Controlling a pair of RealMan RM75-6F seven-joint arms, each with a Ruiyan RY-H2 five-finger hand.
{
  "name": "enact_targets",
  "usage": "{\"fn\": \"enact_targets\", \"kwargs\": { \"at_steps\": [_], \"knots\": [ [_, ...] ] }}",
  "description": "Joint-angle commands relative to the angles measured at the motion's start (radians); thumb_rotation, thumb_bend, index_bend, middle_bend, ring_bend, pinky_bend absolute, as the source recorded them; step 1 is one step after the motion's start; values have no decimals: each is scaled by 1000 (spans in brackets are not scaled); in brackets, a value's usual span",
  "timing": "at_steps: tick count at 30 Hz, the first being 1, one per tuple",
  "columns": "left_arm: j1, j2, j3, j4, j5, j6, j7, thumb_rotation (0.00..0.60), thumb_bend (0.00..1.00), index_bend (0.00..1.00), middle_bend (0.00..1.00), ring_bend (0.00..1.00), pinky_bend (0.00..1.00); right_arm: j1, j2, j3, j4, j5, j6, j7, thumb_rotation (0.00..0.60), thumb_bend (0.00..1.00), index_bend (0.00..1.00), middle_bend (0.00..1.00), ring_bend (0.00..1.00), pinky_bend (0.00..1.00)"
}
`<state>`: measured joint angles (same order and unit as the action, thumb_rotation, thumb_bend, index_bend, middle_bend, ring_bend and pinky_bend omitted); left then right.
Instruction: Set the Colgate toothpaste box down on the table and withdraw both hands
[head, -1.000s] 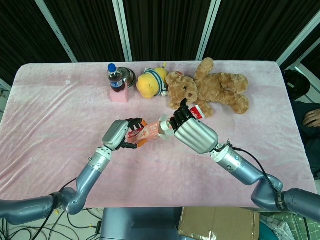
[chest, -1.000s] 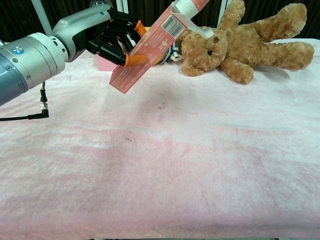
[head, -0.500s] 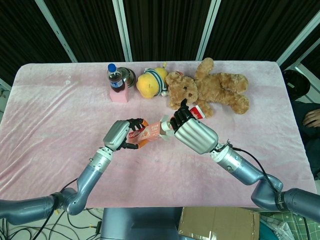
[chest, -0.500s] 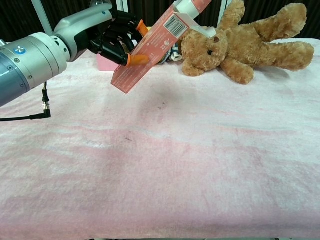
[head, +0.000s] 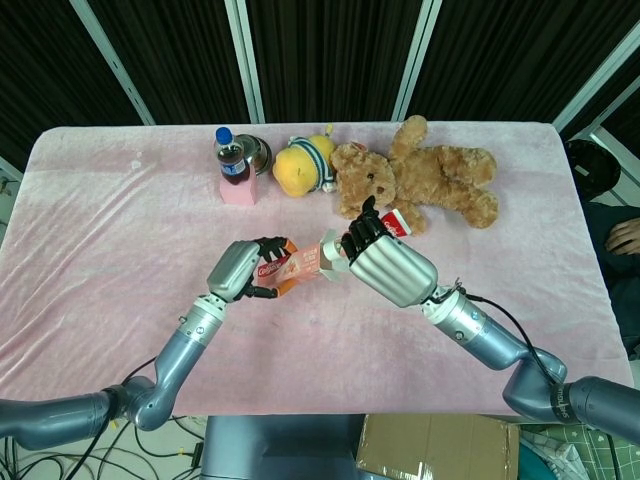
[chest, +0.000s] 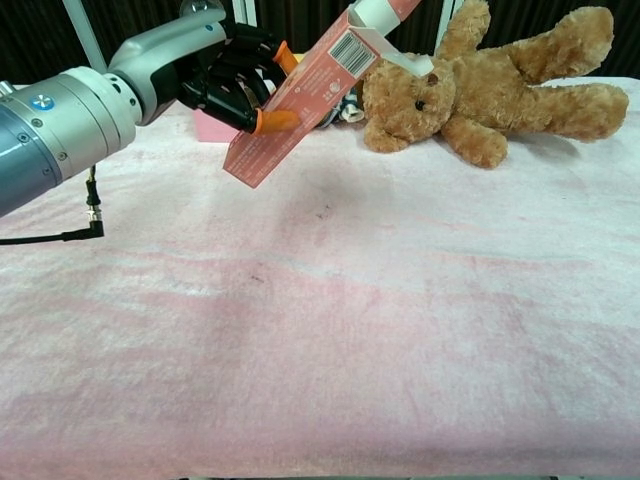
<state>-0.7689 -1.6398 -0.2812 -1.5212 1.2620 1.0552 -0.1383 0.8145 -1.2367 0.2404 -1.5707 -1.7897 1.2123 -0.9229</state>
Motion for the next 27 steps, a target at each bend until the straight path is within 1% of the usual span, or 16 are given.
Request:
{"fn": "enact_targets", "kwargs": {
  "at_steps": [1,22,25,27],
  "knots": [
    [-2,-3,-2,-4,-3,0,4,600,373,476,481,395,482,1,-2,-2,0,-4,-2,-2,600,405,586,530,448,323],
    [-13,-35,-16,-25,-35,-1,34,600,373,475,481,395,482,13,-5,-12,7,-40,-16,-12,600,405,586,525,443,323],
    [-13,-40,-18,-26,-38,1,35,600,372,475,481,395,482,13,-7,-15,11,-45,-14,-9,600,405,587,517,434,326],
    [-14,-44,-19,-28,-39,4,34,600,372,475,481,395,482,14,-10,-16,15,-53,-9,-5,600,404,581,494,411,327]
  ]
}}
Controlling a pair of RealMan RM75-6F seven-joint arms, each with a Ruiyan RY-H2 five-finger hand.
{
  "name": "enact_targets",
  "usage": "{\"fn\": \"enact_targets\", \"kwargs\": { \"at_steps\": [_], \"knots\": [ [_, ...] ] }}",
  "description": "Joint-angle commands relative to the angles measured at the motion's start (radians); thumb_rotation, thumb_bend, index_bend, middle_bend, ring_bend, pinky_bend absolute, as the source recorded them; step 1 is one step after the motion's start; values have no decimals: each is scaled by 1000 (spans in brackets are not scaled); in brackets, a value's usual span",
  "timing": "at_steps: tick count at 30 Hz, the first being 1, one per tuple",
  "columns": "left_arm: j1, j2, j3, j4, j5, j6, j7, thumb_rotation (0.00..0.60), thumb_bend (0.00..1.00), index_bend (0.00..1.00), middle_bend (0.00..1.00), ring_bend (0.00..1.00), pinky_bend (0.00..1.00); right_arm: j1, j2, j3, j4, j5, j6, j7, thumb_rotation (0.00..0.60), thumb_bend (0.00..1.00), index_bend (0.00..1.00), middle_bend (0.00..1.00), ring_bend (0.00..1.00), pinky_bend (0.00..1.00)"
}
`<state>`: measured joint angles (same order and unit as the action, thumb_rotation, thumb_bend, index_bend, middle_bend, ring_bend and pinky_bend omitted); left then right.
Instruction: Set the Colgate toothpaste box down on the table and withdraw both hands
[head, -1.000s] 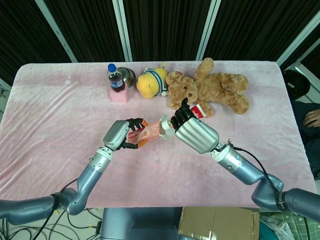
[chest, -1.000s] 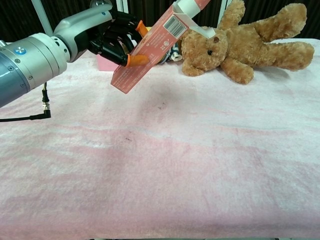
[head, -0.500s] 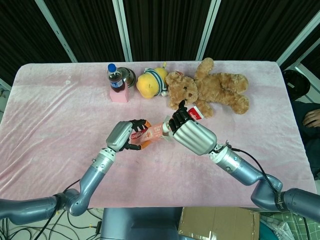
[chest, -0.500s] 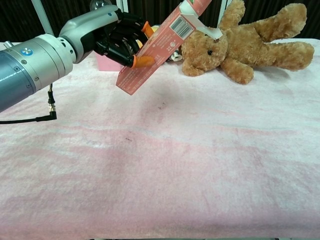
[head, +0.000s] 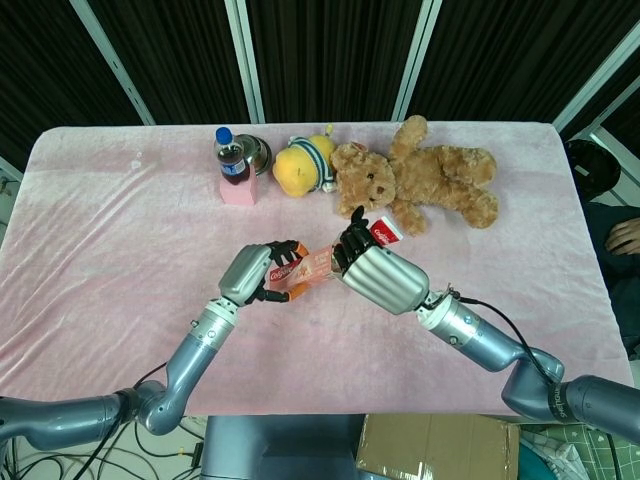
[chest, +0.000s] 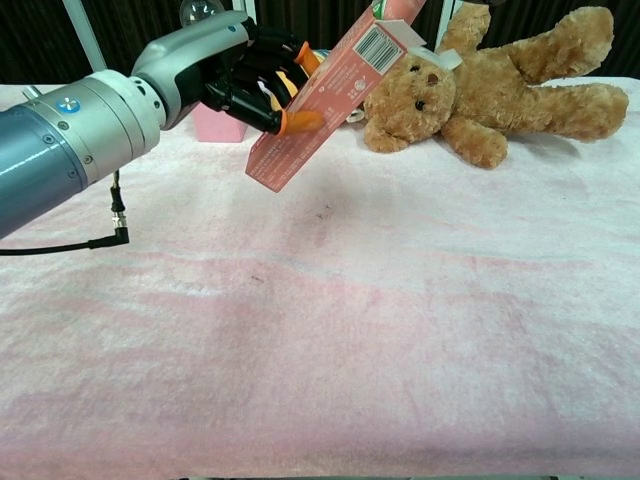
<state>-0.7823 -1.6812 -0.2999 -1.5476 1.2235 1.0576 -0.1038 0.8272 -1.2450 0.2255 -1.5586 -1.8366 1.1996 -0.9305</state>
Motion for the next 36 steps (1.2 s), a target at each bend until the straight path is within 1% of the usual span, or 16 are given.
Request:
{"fn": "enact_targets", "kwargs": {
  "at_steps": [1,4,9,16,21,29,32,36],
  "knots": [
    [0,-3,-1,-1,0,2,0,600,372,475,481,395,482,2,-2,-1,5,-8,4,5,600,404,574,483,401,326],
    [-1,-10,-6,-2,-2,7,-2,600,371,476,481,395,482,2,-2,-3,10,-19,9,9,600,390,511,434,357,311],
    [-2,-25,-13,-1,-11,15,4,600,371,475,481,395,482,2,-6,-4,19,-31,19,12,600,356,335,312,261,270],
    [-4,-48,-24,7,-11,34,6,600,371,475,481,395,481,0,-17,-4,38,-51,45,24,600,351,227,236,186,237],
    [0,-66,-39,23,-8,63,-6,600,371,476,481,395,481,-1,-26,-2,55,-68,70,38,600,313,147,175,126,212],
    [5,-101,-54,49,20,113,-40,600,372,475,481,395,481,2,-41,16,66,-75,97,41,600,307,110,141,92,199],
    [10,-113,-54,62,35,136,-53,600,372,475,481,394,481,-1,-44,30,63,-58,102,29,600,307,106,140,92,199],
    [18,-113,-42,80,62,152,-67,600,371,475,481,395,481,-11,-40,47,60,-24,94,-3,600,307,99,135,91,199]
  ]
}}
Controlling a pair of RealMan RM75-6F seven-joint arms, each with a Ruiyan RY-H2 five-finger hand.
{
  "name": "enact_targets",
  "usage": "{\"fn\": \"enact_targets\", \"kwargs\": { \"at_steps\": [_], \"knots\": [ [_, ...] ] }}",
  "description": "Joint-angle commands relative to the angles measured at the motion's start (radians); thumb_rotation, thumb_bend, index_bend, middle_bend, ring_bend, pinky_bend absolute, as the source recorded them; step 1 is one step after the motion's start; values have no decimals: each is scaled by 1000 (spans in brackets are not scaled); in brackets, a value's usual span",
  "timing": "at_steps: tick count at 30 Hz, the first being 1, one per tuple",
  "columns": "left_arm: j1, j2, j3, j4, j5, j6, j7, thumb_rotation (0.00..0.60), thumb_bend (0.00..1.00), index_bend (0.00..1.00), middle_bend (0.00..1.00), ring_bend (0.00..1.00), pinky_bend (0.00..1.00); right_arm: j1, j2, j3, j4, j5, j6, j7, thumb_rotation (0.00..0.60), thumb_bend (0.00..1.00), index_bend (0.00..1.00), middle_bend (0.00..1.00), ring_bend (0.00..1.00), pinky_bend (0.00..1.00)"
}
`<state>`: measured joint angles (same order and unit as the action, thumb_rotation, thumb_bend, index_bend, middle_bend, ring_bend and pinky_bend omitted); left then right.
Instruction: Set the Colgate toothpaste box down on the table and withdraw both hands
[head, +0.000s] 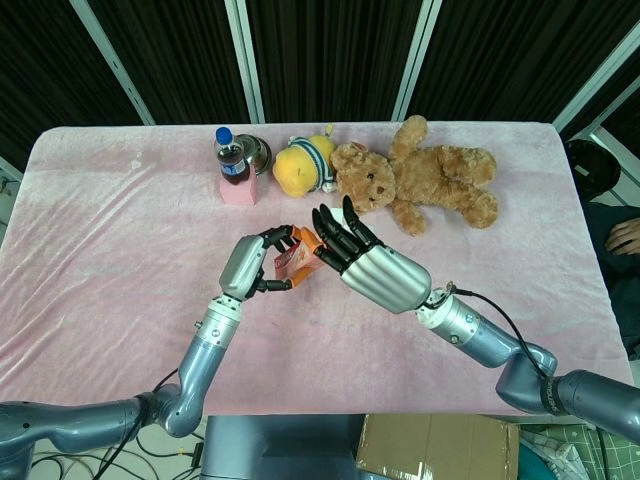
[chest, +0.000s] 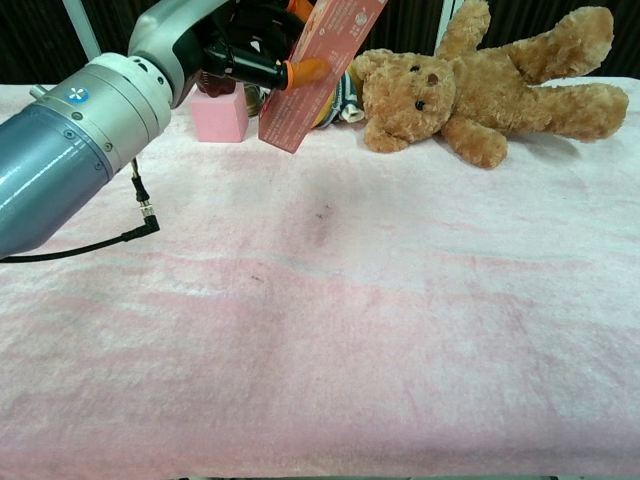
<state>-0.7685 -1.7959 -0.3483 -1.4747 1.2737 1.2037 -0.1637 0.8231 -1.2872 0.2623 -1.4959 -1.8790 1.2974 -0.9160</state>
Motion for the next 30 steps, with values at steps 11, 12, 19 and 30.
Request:
{"fn": "enact_targets", "kwargs": {
  "at_steps": [11,12,19,30],
  "knots": [
    [40,24,10,17,47,51,-79,600,370,475,481,395,481,-39,-20,51,-30,134,-7,-103,600,307,0,28,4,154],
    [43,25,10,17,50,54,-85,600,370,475,481,394,482,-41,-20,55,-32,140,-5,-109,600,307,0,28,3,154],
    [62,38,18,28,83,84,-131,600,353,462,472,384,476,-52,-22,63,-40,176,0,-126,600,306,0,27,3,153],
    [71,29,33,64,103,96,-149,600,322,444,467,420,542,-54,-21,54,-44,182,4,-118,600,307,0,27,3,153]
  ]
}}
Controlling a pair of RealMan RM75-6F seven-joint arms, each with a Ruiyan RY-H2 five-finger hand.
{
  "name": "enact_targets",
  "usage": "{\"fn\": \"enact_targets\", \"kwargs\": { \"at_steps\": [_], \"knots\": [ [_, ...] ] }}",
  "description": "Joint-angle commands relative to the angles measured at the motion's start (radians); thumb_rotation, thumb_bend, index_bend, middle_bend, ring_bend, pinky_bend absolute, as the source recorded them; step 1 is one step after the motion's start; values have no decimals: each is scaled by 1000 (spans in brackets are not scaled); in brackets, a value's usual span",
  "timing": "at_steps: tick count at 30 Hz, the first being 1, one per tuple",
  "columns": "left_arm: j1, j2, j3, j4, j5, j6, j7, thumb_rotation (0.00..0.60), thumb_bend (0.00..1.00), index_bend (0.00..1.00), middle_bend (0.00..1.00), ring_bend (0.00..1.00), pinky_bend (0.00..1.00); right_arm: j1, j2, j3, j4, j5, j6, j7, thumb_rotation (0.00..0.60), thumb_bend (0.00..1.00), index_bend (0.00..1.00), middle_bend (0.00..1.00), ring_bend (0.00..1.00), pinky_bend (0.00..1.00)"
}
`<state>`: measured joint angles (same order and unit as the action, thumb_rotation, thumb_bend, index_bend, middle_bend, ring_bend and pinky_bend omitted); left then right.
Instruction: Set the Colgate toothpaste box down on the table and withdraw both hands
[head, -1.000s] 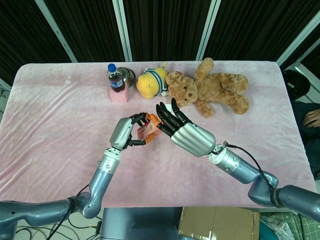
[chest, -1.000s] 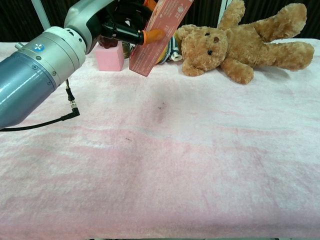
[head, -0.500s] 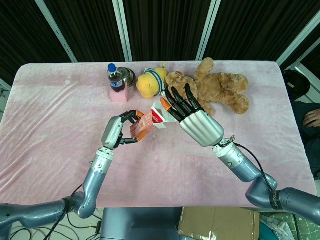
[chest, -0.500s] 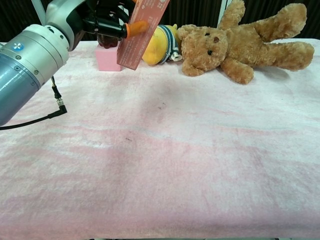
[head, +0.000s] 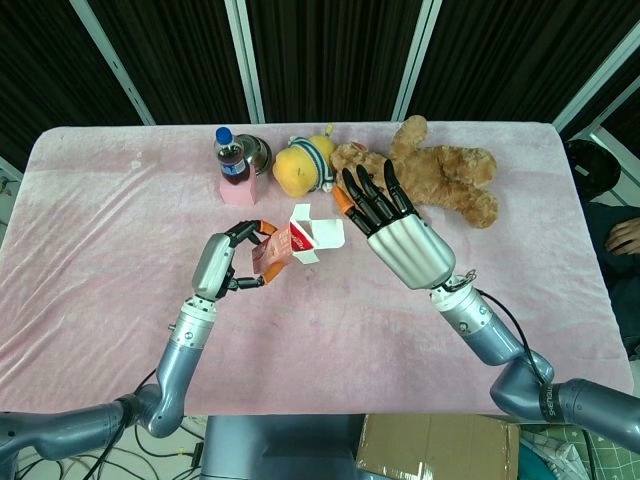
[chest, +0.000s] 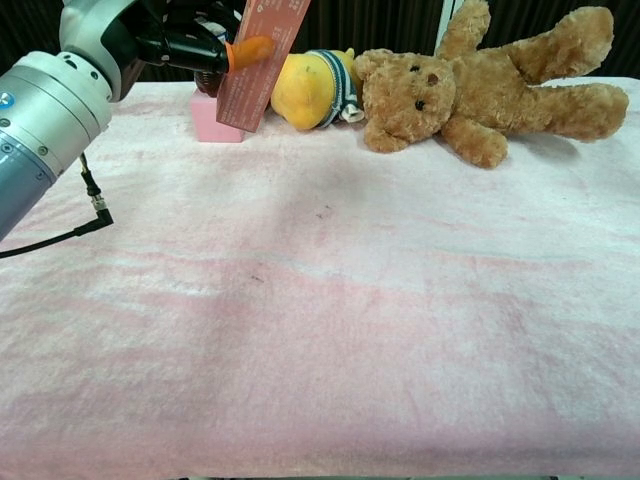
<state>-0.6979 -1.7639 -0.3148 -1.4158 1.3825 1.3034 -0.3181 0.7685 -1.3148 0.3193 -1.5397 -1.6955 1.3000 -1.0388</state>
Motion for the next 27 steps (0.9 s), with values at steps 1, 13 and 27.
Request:
{"fn": "enact_targets", "kwargs": {
  "at_steps": [1,13,27],
  "knots": [
    [1,-6,-2,9,-9,-2,10,600,335,457,482,439,559,-1,8,-5,-1,-1,1,6,600,307,0,27,3,153],
    [3,-13,0,23,7,7,1,600,308,438,465,421,543,3,2,-13,-3,3,-1,20,600,307,0,28,3,153],
    [10,-11,0,28,17,23,5,600,417,502,527,478,588,0,7,-13,-11,14,0,-2,600,307,0,28,4,153]
  ]
}}
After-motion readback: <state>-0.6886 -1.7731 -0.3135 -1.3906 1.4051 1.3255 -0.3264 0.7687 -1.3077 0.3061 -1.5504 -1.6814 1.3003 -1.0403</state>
